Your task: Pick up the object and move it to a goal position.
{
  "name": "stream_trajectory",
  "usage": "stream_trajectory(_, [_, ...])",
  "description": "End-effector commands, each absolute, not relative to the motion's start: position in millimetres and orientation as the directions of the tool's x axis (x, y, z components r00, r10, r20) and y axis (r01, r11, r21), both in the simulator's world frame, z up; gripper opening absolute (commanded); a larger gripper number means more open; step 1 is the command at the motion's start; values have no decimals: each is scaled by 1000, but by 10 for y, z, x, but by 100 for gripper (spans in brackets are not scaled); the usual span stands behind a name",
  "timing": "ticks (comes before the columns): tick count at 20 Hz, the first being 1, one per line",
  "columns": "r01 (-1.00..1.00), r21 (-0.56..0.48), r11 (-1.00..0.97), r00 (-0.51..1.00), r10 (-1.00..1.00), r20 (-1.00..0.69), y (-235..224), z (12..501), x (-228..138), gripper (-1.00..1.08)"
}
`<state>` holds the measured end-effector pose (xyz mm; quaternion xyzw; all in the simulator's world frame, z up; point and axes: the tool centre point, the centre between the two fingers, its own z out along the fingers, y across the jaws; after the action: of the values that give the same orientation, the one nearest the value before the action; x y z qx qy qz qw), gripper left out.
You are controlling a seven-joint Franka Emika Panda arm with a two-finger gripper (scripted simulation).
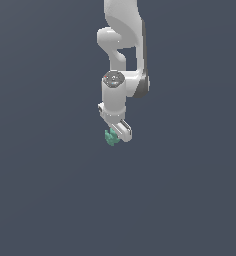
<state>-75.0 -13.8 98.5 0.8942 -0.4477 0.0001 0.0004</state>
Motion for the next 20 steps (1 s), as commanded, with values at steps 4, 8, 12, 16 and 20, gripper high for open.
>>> stream_trajectory(4, [-801, 1, -599, 599, -801, 2, 74, 1337, -609, -100])
stream_trajectory(8, [-801, 1, -599, 599, -801, 3, 275, 1668, -475, -100])
stream_trajectory(12, [-801, 2, -598, 598, -801, 4, 496, 2030, -325, -100])
stream_trajectory(16, [-801, 2, -598, 598, -801, 4, 721, 2393, -173, -100])
stream_trajectory(20, [-801, 2, -599, 599, -801, 3, 924, 2719, -32, -100])
